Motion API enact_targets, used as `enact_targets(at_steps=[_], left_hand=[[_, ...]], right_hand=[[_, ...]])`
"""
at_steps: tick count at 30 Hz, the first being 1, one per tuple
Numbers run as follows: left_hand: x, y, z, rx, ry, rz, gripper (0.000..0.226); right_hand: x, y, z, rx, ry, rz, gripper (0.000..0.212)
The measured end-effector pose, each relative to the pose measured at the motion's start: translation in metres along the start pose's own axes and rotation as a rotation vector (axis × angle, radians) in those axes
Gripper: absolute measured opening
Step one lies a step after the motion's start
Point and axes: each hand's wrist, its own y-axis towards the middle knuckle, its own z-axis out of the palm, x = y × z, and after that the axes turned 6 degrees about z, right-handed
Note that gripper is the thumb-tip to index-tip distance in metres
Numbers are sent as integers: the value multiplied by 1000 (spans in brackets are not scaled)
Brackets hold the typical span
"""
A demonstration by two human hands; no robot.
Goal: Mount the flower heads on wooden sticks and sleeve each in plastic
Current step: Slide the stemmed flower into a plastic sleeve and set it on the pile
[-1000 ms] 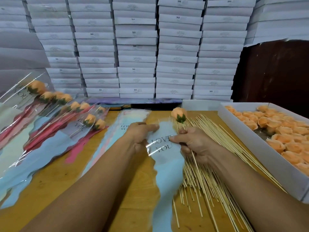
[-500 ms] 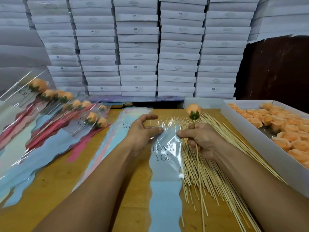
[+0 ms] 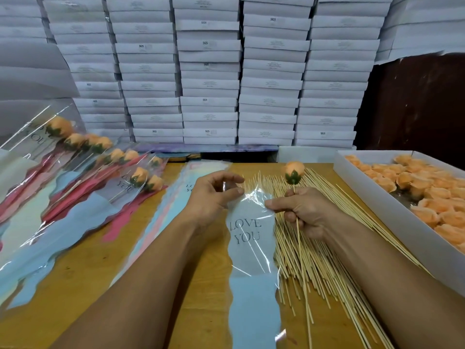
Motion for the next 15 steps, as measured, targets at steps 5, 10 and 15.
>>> enact_targets(at_steps=[5,10,15], left_hand=[[-1,0,-4,48,67,37,13],[0,-1,0,128,139,74,27],[-2,1,-2,49,153,119,14]], right_hand=[[0,0,0,9,-13,20,41],[-2,2,0,6,-25,18,40],[-3,4,0,34,-36,34,39]])
